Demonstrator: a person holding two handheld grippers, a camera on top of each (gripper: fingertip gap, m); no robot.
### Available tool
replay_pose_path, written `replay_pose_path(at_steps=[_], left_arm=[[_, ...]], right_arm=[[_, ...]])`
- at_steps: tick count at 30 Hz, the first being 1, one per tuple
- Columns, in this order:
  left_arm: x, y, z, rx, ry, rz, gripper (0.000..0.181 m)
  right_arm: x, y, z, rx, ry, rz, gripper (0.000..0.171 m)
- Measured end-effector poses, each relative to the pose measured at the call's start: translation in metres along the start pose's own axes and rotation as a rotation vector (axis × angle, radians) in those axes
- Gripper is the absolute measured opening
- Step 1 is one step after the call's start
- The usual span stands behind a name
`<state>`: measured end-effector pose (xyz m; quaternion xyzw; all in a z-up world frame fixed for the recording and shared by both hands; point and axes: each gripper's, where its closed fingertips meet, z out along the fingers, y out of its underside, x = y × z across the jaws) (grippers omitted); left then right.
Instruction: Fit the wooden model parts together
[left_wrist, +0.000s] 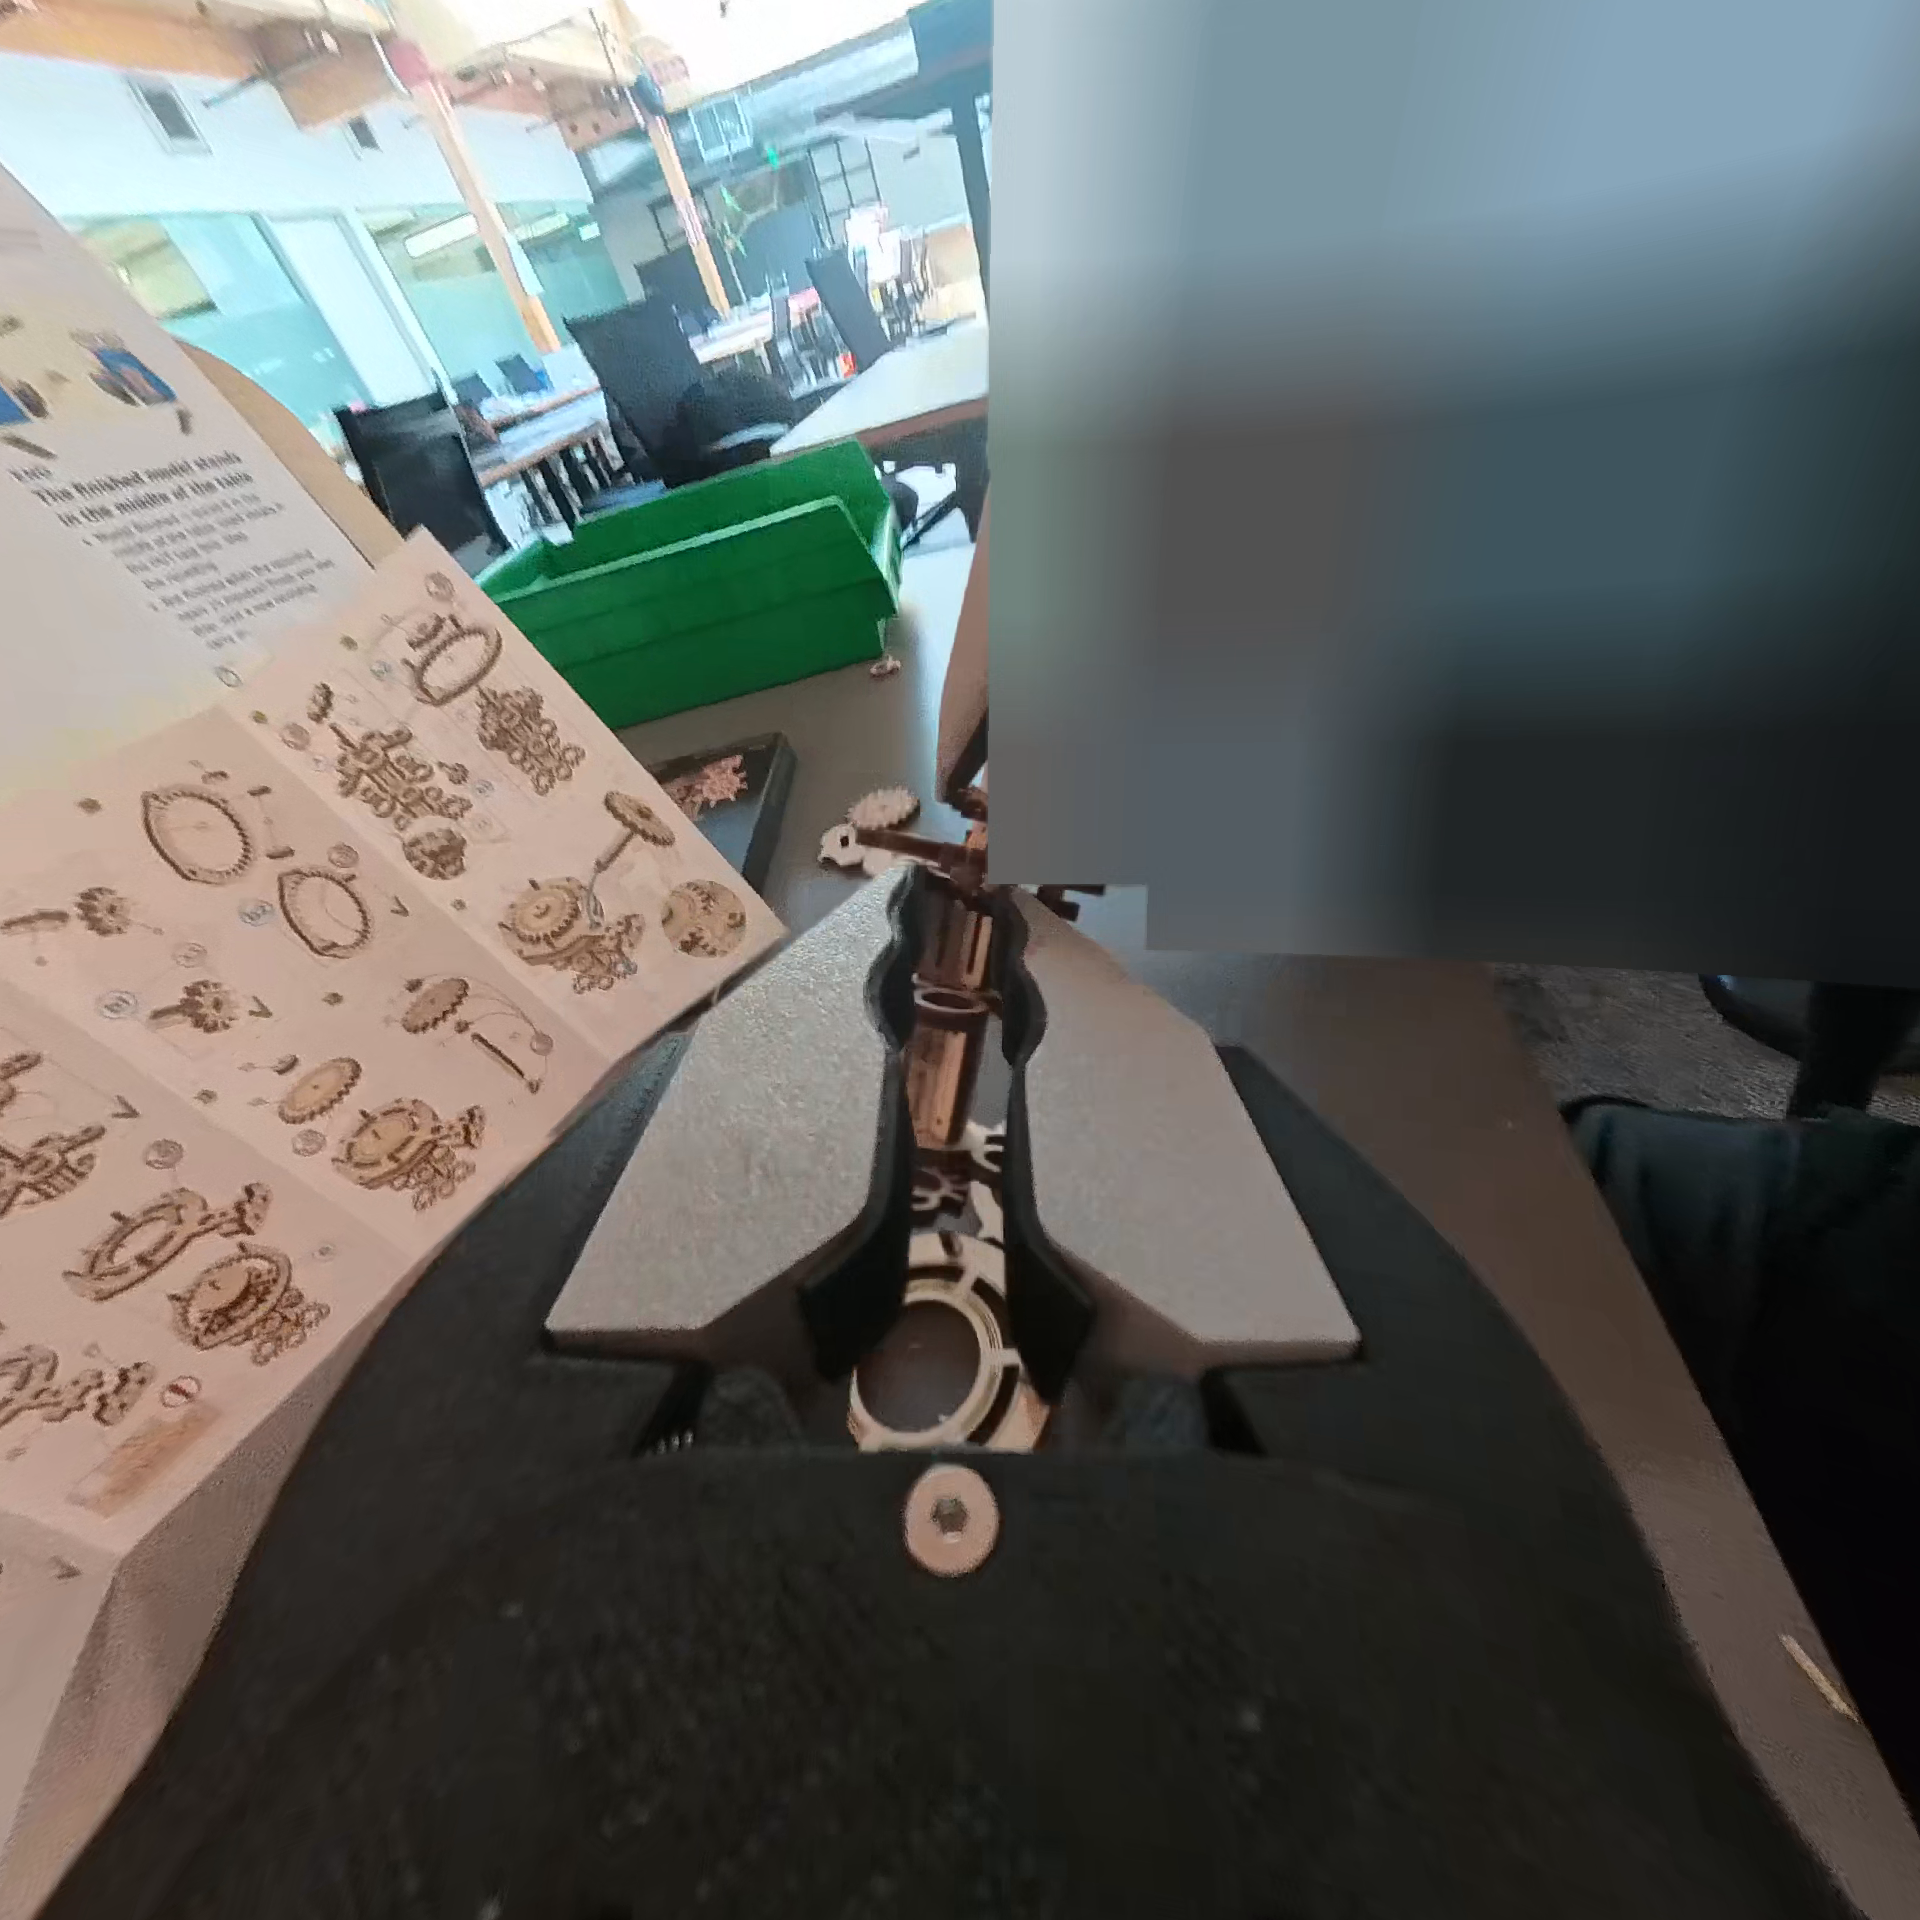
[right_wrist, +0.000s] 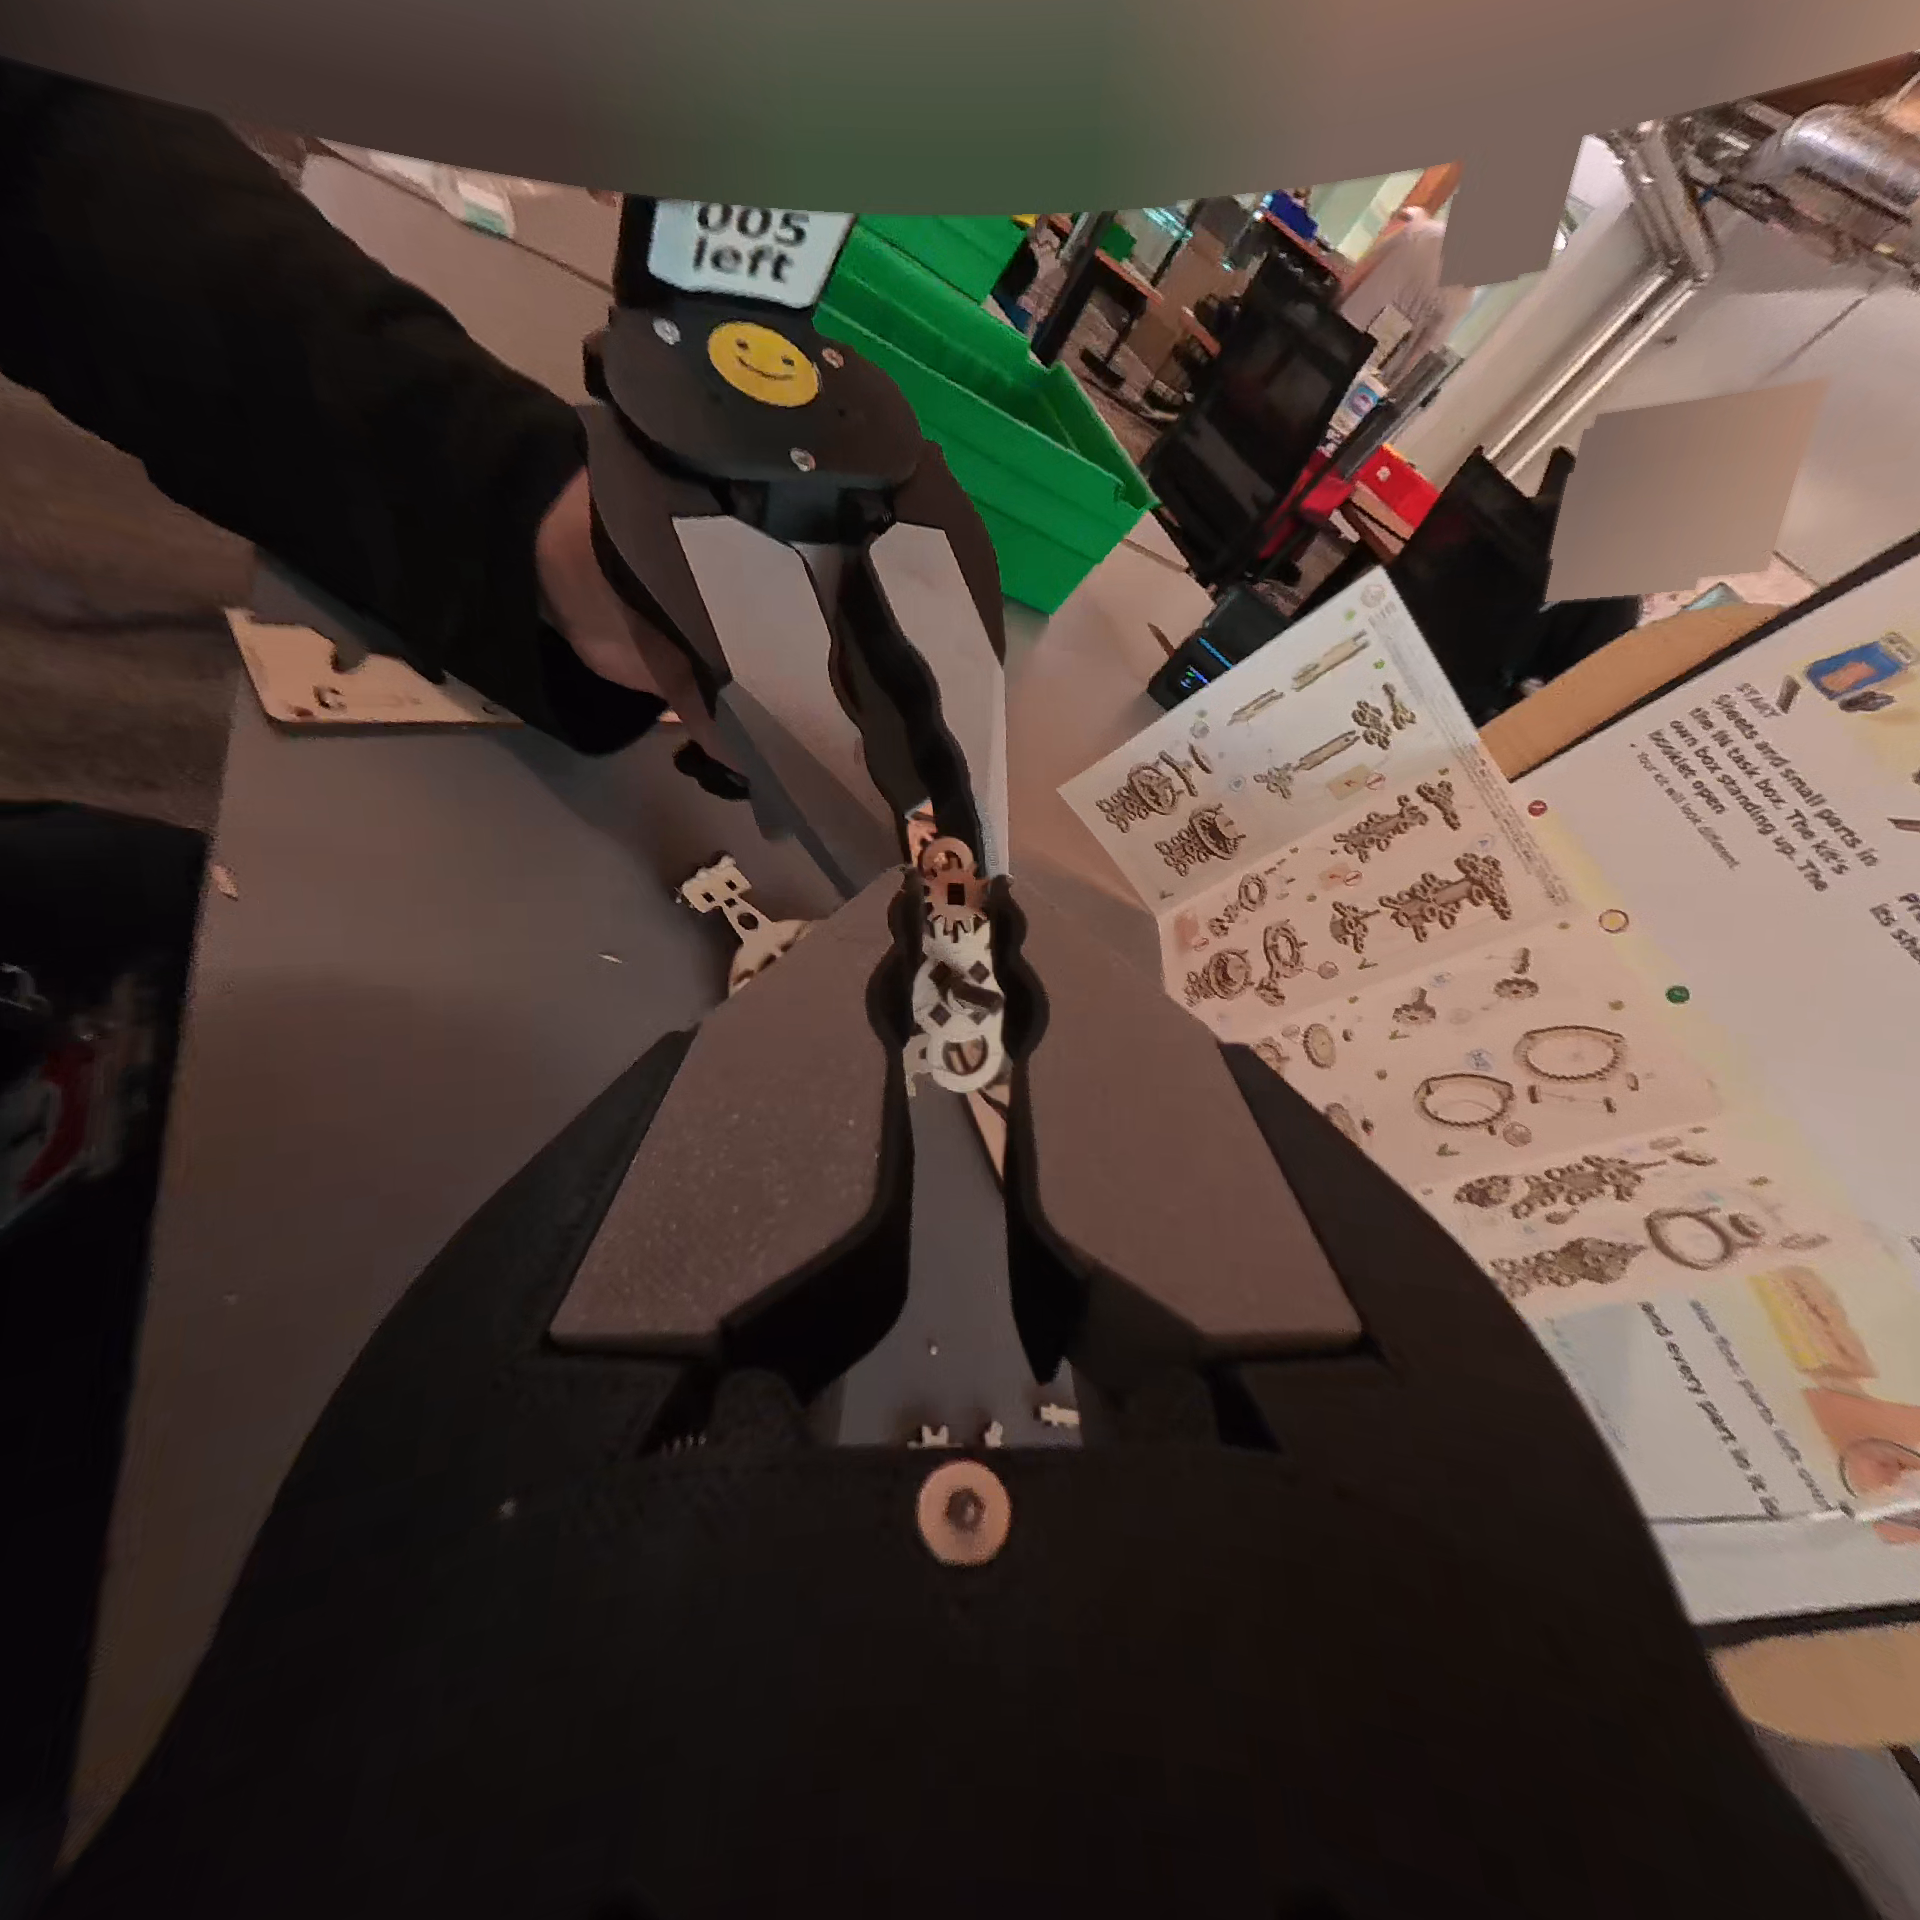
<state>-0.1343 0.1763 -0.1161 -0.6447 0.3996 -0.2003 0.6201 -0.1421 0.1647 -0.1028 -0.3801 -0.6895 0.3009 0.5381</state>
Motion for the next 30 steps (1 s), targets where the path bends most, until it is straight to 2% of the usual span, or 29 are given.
replay_pose_path(at_steps=[3,9,19,25,30], left_arm=[[-0.002,0.006,0.0,-0.036,-0.004,-0.008,0.009],[0.0,0.009,0.002,-0.08,-0.022,0.047,0.01],[0.005,-0.002,0.001,0.004,0.116,-0.23,0.01],[0.005,-0.003,0.0,0.025,0.175,-0.367,0.01],[0.004,-0.003,0.0,0.027,0.184,-0.405,0.011]], right_arm=[[0.0,0.003,0.003,0.017,0.03,-0.014,0.009],[-0.002,0.006,0.002,0.09,-0.083,0.152,0.009],[0.002,-0.005,-0.003,0.261,-0.294,0.548,0.009],[0.005,-0.005,-0.002,0.31,-0.339,0.658,0.009],[0.007,-0.005,-0.002,0.339,-0.391,0.778,0.009]])
